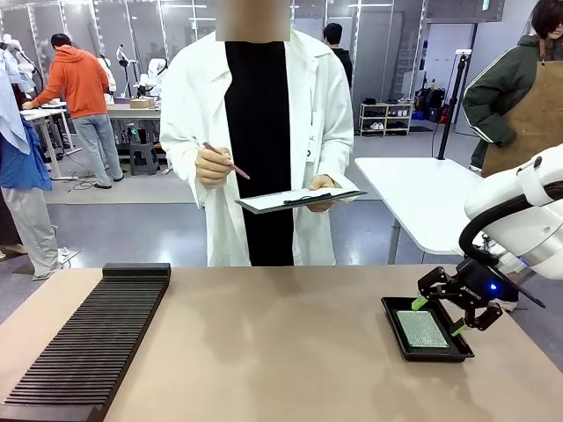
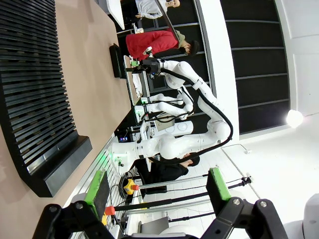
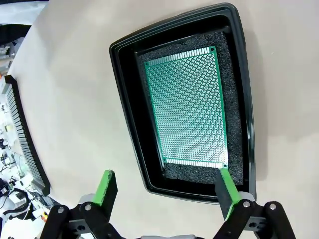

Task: Inspect the PCB.
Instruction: Place the Blank PCB in the ESD tray.

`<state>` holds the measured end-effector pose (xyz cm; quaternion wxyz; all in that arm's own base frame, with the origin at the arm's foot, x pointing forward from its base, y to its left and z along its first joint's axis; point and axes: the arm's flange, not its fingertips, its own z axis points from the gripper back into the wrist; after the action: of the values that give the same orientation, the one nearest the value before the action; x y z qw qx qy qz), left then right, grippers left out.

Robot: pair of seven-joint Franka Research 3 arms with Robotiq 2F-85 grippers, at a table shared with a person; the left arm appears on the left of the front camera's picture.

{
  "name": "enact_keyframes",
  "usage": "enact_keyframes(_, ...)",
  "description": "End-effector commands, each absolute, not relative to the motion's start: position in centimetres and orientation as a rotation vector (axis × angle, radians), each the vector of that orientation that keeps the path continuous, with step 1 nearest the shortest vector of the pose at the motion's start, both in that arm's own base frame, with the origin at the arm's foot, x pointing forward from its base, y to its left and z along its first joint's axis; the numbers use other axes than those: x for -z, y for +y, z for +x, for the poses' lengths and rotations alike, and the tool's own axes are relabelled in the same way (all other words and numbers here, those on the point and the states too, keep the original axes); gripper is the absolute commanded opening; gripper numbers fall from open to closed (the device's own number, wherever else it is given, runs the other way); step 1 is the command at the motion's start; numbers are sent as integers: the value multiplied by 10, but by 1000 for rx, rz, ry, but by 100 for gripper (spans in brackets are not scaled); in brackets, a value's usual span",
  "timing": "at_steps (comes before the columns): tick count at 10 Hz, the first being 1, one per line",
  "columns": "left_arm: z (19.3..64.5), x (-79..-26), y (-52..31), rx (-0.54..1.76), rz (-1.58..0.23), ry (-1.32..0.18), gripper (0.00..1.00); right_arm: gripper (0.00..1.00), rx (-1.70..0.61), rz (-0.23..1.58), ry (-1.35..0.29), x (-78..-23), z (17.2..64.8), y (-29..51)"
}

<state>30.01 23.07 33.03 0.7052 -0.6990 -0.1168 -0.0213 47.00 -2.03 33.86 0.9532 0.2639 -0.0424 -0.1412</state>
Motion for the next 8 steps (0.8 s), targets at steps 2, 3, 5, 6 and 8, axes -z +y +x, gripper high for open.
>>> enact_keyframes(2,301,-331,231,46,-1549,-264,100,100,277,531,-87,-340,472,-19)
enact_keyframes(3,301,-331,231,46,-1549,-264,100,100,277,531,-87,-340,472,-19)
enact_keyframes(5,301,-331,231,46,-1549,-264,100,100,277,531,-87,-340,472,-19)
enact_keyframes(6,301,-331,231,46,-1549,-264,100,100,277,531,-87,-340,472,-19)
enact_keyframes(8,301,-331,231,46,-1549,-264,100,100,287,536,-86,-339,470,-20)
